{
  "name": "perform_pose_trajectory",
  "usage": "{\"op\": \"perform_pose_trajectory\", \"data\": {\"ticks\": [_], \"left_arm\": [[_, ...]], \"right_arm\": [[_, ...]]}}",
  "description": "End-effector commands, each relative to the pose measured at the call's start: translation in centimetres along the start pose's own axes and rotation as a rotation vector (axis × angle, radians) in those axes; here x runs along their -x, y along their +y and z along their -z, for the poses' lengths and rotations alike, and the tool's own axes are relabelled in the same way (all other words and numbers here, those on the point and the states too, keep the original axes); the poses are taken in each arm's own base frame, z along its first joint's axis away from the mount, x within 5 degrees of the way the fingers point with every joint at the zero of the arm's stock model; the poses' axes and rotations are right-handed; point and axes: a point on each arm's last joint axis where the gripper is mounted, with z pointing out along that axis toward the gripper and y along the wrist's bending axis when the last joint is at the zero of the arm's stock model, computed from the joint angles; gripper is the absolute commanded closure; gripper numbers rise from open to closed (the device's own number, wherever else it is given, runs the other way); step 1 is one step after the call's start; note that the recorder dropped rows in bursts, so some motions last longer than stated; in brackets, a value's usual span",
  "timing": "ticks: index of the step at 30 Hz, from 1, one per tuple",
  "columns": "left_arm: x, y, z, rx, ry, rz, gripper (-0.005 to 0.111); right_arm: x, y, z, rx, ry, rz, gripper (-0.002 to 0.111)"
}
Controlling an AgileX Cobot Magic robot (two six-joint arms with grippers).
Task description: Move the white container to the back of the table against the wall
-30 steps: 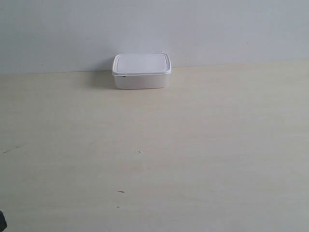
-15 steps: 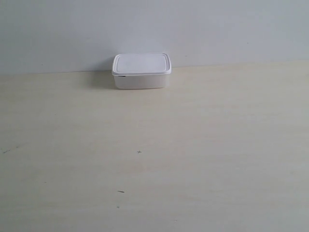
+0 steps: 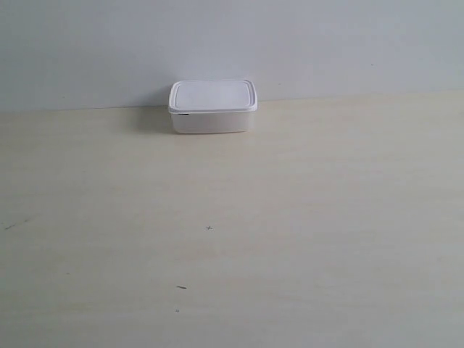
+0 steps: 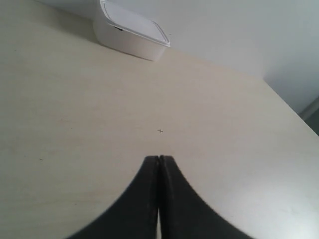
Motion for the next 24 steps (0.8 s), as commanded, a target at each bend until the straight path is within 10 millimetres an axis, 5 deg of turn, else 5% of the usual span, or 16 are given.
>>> {"op": "perform_pose_trajectory", "data": {"ticks": [1,16,24], "left_arm": [[0.1,0.0,0.0,0.003,-0.018,0.005,0.107],[1.4,3.3,0.8,0.417,-0.044,-0.589,0.107],[1.3,3.4,0.8,0.424,-0.019,-0.611,0.107]], "right_arm": [[0.0,-0.1,0.0,-0.002,-0.012,0.006,0.108],[0.6,-0.9,0.1,-0.108,-0.058,0.365,0.108],[0.7,-1.1,0.1,-0.130,-0.066,0.436,0.108]]}}
